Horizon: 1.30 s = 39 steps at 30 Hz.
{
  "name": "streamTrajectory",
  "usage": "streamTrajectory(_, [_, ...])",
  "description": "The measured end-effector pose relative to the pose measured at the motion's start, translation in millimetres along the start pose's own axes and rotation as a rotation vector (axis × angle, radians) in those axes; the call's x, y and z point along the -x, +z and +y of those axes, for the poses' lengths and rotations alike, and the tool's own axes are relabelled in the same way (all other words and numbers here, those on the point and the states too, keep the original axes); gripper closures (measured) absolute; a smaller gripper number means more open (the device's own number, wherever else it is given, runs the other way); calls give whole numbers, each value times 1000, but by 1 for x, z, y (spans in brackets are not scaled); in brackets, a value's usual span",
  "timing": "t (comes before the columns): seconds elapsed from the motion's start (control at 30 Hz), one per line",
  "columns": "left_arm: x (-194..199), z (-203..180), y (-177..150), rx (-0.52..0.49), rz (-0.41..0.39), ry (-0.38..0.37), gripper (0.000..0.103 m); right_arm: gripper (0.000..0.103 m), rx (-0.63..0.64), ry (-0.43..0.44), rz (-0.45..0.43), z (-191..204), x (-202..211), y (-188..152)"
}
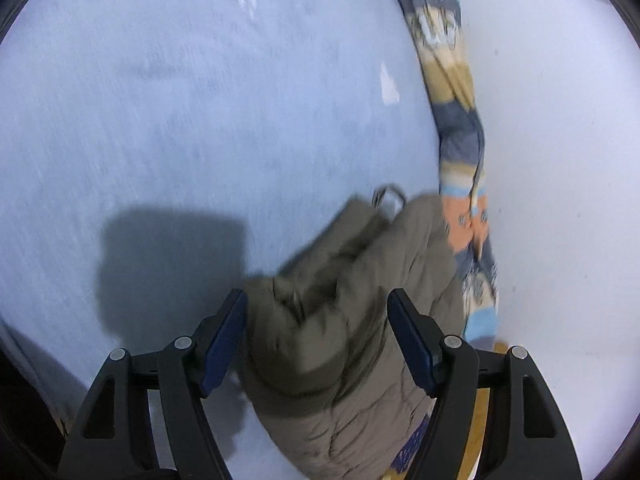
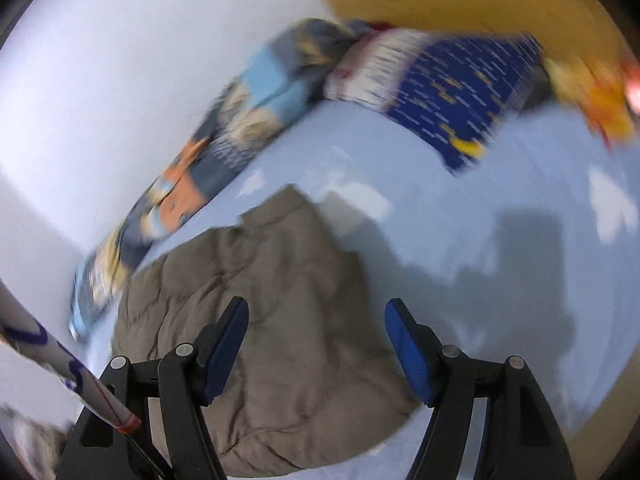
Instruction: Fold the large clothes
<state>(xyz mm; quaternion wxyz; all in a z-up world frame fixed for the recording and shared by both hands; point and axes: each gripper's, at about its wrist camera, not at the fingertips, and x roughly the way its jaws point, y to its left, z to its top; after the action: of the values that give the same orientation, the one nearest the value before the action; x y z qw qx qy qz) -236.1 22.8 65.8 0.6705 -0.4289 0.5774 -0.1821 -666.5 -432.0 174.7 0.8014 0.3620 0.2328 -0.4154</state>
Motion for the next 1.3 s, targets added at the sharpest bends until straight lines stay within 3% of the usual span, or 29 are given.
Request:
streamTrajectory(0.13, [27,-25,5,-181,-153,32,32,28,130,21,-4,44,-16,-6])
streamTrajectory(0.27, [19,-75,-26,-496,-186,64,32,28,256,32,8,88,-33,-17])
streamTrajectory(0.4, [-22,-129,-100,-926,-153,138,32,28,364,38,23,128,-49,-30])
streamTrajectory(0.5, [-53,-147,-158,-1183,-160,196,32,28,415,24,23,143,-61,-39])
streamTrajectory(0.6, [-84,-153,-193,-1321,-154,237,32,28,437,0,31,148,-73,-43])
streamTrajectory(0.73, [-119,-149,-200,-1352,-155,324,30,28,466,-37,64,145,-88,-49])
streamTrajectory(1.03, [-139,-139,-208,-1414,-219,367,26,25,542,-100,114,139,-122,-64])
streamTrajectory(1.3, [-146,-133,-204,-1424,-225,377,26,22,581,-131,139,141,-141,-71])
